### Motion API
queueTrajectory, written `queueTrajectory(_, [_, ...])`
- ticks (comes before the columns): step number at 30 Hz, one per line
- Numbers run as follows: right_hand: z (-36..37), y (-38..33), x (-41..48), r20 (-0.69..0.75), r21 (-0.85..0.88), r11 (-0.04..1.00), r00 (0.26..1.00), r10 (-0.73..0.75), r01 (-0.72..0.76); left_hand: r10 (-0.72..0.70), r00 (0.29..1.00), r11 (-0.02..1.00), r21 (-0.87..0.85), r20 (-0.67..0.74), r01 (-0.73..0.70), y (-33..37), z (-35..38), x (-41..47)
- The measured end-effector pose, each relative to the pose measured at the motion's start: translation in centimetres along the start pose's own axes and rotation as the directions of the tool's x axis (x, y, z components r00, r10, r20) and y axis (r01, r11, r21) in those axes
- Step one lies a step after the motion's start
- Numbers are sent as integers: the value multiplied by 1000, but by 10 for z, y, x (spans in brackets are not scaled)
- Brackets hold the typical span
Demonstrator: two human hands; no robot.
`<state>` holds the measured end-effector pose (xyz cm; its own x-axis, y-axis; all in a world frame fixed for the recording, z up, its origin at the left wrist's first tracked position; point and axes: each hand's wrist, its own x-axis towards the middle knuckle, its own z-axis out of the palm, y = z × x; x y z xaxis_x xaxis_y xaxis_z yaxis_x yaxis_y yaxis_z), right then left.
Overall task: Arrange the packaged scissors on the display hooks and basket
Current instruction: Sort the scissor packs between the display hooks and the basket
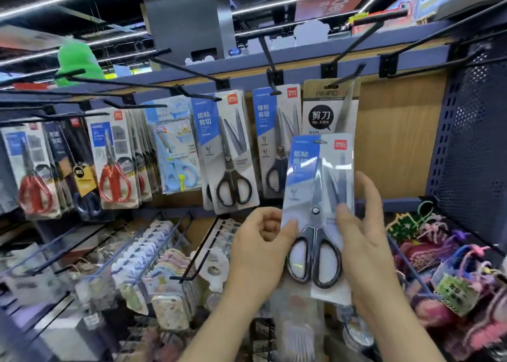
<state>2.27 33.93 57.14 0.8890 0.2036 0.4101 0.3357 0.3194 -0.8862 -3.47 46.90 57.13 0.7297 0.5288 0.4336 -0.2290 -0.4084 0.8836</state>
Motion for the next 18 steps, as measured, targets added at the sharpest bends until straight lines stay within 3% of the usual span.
queueTrajectory(3, [-1,3,-1,14,-86,995,999,-53,54,-26,998,998,-55,-53,23,4,-9,-2])
queueTrajectory(7, [2,-3,-5,23,-26,999,1000,-19,19,7,993,995,-99,-119,-19,11,-16,-6])
queueTrajectory(9, [3,-9,-7,111,17,1000,994,12,-14,-8,984,990,-143,-175,-17,12,-17,-5])
queueTrajectory(13, [3,-20,-11,341,-60,998,939,41,-21,-61,964,970,-242,-257,-4,13,-19,-3])
queueTrajectory(18, [-2,-18,-9,464,-187,980,885,29,65,-105,975,913,-408,-196,16,31,-39,-3])
